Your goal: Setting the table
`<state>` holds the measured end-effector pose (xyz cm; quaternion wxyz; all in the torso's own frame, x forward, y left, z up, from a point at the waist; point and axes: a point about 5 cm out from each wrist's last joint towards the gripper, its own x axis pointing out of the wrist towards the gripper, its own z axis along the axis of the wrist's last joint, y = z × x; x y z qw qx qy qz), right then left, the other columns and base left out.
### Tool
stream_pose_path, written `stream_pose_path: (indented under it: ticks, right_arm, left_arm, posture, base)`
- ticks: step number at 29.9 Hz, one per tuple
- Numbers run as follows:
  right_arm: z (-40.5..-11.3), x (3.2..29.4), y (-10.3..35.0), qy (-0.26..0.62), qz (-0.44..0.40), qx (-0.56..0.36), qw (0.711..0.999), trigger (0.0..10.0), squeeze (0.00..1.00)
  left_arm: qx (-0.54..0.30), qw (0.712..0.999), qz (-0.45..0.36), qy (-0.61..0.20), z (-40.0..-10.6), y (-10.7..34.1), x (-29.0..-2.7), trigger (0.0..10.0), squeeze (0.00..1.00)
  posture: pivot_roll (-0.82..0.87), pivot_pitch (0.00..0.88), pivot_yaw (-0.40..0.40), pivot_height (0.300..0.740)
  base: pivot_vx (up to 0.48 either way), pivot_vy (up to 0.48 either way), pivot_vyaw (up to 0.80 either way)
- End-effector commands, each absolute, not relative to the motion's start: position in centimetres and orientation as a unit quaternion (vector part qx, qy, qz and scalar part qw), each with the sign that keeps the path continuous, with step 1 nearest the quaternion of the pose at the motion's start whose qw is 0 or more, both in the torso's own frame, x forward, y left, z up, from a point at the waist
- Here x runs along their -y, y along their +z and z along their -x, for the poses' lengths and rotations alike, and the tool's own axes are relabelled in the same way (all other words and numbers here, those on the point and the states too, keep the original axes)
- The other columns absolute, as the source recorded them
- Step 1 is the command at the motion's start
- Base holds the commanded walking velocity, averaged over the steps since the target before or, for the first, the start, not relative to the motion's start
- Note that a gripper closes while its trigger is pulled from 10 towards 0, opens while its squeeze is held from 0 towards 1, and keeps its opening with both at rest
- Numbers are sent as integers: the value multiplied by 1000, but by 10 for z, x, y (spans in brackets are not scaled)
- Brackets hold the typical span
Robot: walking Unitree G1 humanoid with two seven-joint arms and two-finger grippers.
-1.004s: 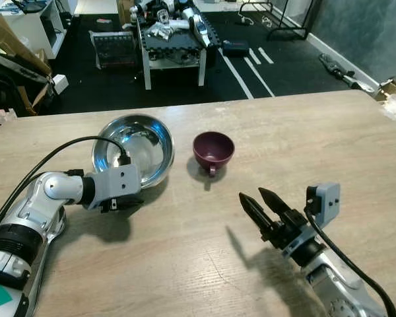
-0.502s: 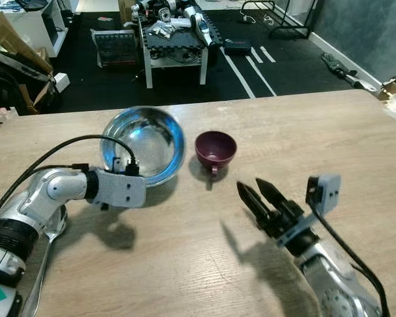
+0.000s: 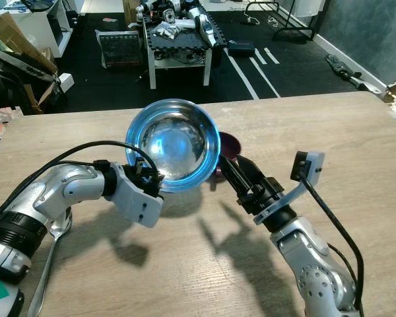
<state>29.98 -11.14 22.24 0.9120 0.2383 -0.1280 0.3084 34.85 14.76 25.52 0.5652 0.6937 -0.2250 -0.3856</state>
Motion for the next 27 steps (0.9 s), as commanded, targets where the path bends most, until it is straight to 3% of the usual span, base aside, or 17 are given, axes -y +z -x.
stream_pose_path:
  ticks: [1, 3, 4, 17, 18, 19, 20, 21, 27]
  right_arm:
    - [-301, 110, 215, 305, -234, 107, 917, 10000, 1000]
    - [-301, 109, 215, 303, -232, 105, 918, 10000, 1000]
    - [-303, 110, 215, 296, -228, 104, 922, 10000, 0]
    - [-317, 114, 208, 236, -206, 88, 946, 10000, 0]
    - [-317, 114, 208, 235, -209, 88, 945, 3608, 0]
    - [-317, 114, 208, 235, -209, 88, 945, 3608, 0]
    - [-317, 116, 209, 234, -217, 91, 943, 0, 0]
    - [-317, 116, 209, 233, -219, 93, 943, 0, 0]
    - [-317, 118, 212, 233, -225, 106, 940, 0, 0]
  left_arm:
    - [260, 546, -698, -384, -345, 261, -137, 10000, 0]
    - [267, 543, -698, -383, -345, 262, -134, 10000, 0]
    - [283, 534, -698, -384, -344, 262, -127, 10000, 0]
    - [346, 510, -677, -402, -335, 261, -98, 10000, 0]
    - [351, 511, -676, -399, -335, 262, -97, 10000, 0]
    - [351, 511, -676, -399, -335, 262, -97, 10000, 0]
    - [359, 508, -676, -396, -335, 262, -96, 10000, 329]
    - [359, 508, -675, -396, -335, 262, -95, 10000, 1000]
    - [351, 518, -667, -405, -335, 260, -97, 10000, 1000]
  posture:
    - [87, 132, 60, 740]
    - [86, 129, 60, 740]
    - [85, 127, 62, 740]
    - [89, 124, 65, 740]
    - [88, 125, 65, 740]
    - [88, 125, 65, 740]
    - [88, 125, 63, 740]
    - [88, 125, 63, 740]
    - [87, 125, 63, 740]
  base:
    - [0, 0, 0]
    - [0, 0, 0]
    - [0, 0, 0]
    - [0, 0, 0]
    - [0, 0, 0]
    - [0, 0, 0]
    - [0, 0, 0]
    - [0, 0, 0]
    - [0, 0, 0]
